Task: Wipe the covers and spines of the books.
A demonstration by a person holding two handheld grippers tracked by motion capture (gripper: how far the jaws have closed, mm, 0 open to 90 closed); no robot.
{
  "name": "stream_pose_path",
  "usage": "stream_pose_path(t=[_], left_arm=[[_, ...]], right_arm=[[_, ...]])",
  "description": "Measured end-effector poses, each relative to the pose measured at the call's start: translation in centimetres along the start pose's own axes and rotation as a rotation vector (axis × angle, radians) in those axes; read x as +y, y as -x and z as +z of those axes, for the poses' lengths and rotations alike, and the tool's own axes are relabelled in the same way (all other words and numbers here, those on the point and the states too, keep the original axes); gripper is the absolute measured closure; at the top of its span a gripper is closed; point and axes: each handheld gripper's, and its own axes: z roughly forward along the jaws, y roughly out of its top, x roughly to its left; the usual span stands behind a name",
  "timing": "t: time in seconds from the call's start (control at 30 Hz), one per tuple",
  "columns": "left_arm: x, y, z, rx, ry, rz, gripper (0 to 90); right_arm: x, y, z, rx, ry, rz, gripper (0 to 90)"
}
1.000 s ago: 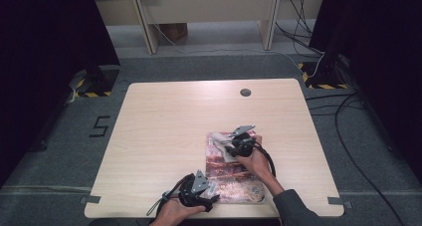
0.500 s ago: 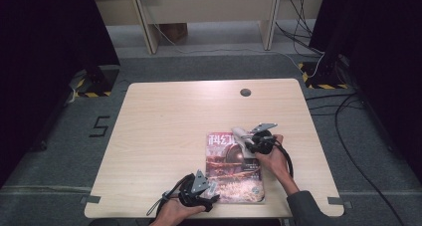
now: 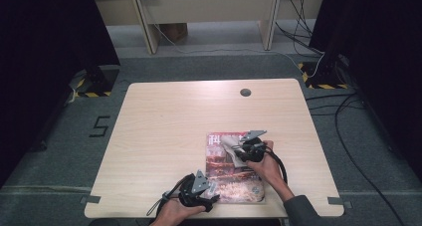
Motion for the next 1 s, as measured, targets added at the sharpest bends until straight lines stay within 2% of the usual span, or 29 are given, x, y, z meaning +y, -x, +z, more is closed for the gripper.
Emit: stream_pose_path(t=[0.07,0.17,0.2,0.23,0.3,0.37,0.43,0.57,0.67,0.7,0.87,1.0], left_arm=[[0.0,0.0,0.0,0.001,0.002,-0.002,27.9],[0.0,0.0,0.0,0.0,0.001,0.001,27.9],[0.0,0.0,0.0,-0.001,0.001,-0.002,27.9],[0.0,0.0,0.0,0.001,0.003,-0.003,27.9],[0.0,0.1,0.0,0.003,0.0,0.003,28.0],[0.0,0.0,0.0,-0.001,0.002,-0.003,27.9],[0.0,0.0,0.0,0.001,0.003,-0.003,27.9],[0.0,0.0,0.0,-0.001,0.002,-0.004,27.7],[0.0,0.0,0.0,0.004,0.002,0.001,27.8],[0.0,0.0,0.0,0.002,0.002,0.0,27.7],[0.0,0.0,0.0,-0.003,0.001,0.004,27.7],[0.0,-0.1,0.0,-0.005,0.005,0.0,27.3]], right_arm=[[-0.1,0.2,-0.1,-0.007,-0.003,0.002,76.6],[-0.4,1.2,-0.6,-0.047,-0.005,0.02,76.6],[-0.8,2.0,-1.0,-0.071,-0.007,0.05,76.7],[-0.8,2.0,-1.0,-0.071,-0.007,0.05,76.7],[-1.3,3.0,-1.5,-0.098,-0.004,0.08,76.6],[-1.6,3.6,-1.8,-0.111,0.0,0.097,76.7],[-1.8,3.9,-2.0,-0.102,0.005,0.112,76.7],[-1.8,3.5,-2.0,-0.118,-0.001,0.085,76.8],[-1.7,2.8,-1.8,-0.099,-0.002,0.075,76.8],[-1.5,2.0,-1.6,-0.08,-0.004,0.054,76.8],[-1.2,0.8,-1.3,-0.048,-0.007,0.01,76.8],[-1.3,1.0,-1.4,-0.043,-0.004,0.024,76.7]])
